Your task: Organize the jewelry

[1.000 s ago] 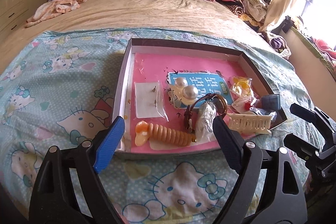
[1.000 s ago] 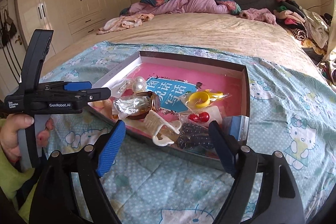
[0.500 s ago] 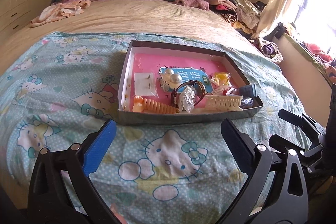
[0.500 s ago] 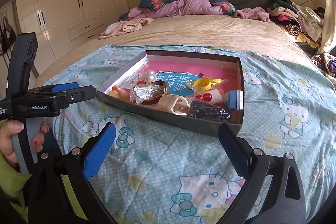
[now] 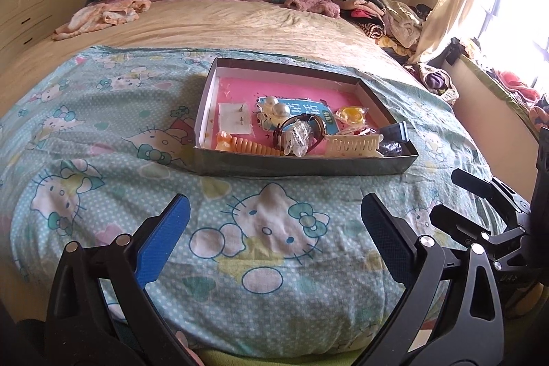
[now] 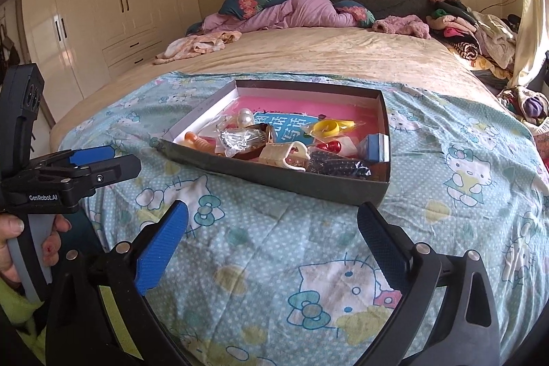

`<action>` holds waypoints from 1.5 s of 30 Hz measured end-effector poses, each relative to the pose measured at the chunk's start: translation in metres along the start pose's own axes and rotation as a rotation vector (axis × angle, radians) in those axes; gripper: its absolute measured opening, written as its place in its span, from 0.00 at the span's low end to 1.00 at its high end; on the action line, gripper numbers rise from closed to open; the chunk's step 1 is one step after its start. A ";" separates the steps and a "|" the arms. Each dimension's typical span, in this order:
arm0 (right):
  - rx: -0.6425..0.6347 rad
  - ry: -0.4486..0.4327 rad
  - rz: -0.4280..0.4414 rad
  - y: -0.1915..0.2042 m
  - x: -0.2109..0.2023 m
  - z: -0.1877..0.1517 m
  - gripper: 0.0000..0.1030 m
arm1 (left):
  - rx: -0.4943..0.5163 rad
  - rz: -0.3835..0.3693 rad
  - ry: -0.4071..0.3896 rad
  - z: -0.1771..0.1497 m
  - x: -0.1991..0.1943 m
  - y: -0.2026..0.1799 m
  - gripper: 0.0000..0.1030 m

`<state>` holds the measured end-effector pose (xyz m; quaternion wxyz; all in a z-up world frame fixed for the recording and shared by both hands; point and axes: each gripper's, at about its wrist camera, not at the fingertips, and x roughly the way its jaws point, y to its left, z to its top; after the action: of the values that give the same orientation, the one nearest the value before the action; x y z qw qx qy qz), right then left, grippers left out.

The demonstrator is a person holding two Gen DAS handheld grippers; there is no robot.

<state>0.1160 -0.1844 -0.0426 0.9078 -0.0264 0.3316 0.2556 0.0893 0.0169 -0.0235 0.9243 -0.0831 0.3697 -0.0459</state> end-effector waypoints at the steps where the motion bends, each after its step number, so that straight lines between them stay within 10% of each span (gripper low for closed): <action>1: -0.002 0.000 0.002 0.001 0.000 0.000 0.95 | -0.002 0.001 -0.002 0.000 -0.001 0.000 0.91; 45: 0.003 0.000 -0.007 0.004 -0.007 0.002 0.95 | 0.024 0.022 -0.022 -0.004 -0.014 0.001 0.91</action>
<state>0.1108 -0.1838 -0.0366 0.9087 -0.0261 0.3317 0.2522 0.0769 0.0192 -0.0169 0.9297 -0.0688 0.3598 -0.0394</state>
